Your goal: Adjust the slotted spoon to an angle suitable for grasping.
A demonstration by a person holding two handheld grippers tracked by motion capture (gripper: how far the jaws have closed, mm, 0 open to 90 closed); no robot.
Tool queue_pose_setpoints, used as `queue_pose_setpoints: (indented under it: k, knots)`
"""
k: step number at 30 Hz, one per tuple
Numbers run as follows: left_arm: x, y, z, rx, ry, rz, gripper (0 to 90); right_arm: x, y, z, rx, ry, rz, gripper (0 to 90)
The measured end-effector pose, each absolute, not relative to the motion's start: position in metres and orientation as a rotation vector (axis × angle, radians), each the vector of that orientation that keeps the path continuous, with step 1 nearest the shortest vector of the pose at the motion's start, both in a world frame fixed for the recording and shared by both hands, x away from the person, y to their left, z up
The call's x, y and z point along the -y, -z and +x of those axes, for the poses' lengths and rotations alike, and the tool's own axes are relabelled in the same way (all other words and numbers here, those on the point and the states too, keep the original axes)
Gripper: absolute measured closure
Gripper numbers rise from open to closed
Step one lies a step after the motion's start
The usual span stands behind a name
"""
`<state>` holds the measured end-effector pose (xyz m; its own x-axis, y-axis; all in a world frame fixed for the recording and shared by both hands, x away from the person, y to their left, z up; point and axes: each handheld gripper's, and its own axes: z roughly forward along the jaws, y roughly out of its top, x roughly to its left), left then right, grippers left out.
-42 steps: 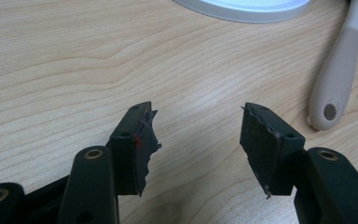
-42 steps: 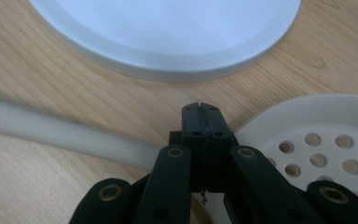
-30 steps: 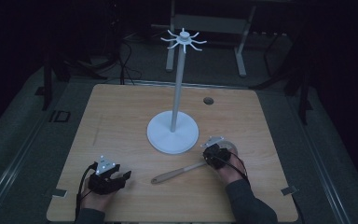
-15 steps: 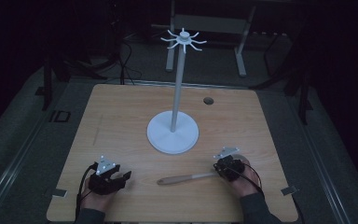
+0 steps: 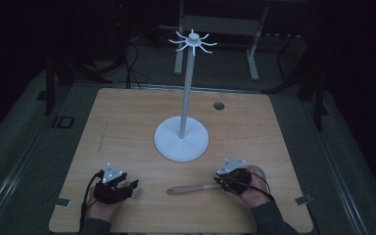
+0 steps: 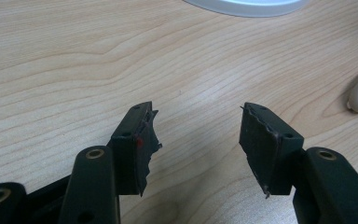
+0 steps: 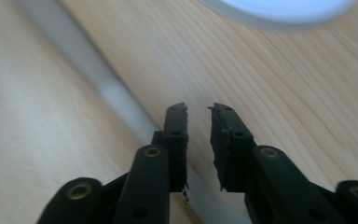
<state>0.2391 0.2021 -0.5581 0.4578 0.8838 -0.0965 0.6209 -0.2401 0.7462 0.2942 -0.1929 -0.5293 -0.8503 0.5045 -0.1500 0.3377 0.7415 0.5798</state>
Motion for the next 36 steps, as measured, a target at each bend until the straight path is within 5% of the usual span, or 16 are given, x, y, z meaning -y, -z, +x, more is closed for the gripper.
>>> queue_pose_setpoints:
  k: [13,25,36]
  knots:
    - [-0.203,0.558,0.239,-1.254,-0.451,1.967,45.0,0.163,0.533,0.293,-2.817,-0.853,0.416,57.2]
    - [-0.203,0.558,0.239,-1.253,-0.451,1.969,45.0,0.152,0.545,0.306,-2.929,-0.783,0.365,55.5]
    - [-0.203,0.558,0.239,-1.254,-0.452,1.968,45.0,0.148,0.542,0.309,-2.936,-0.733,0.314,65.3]
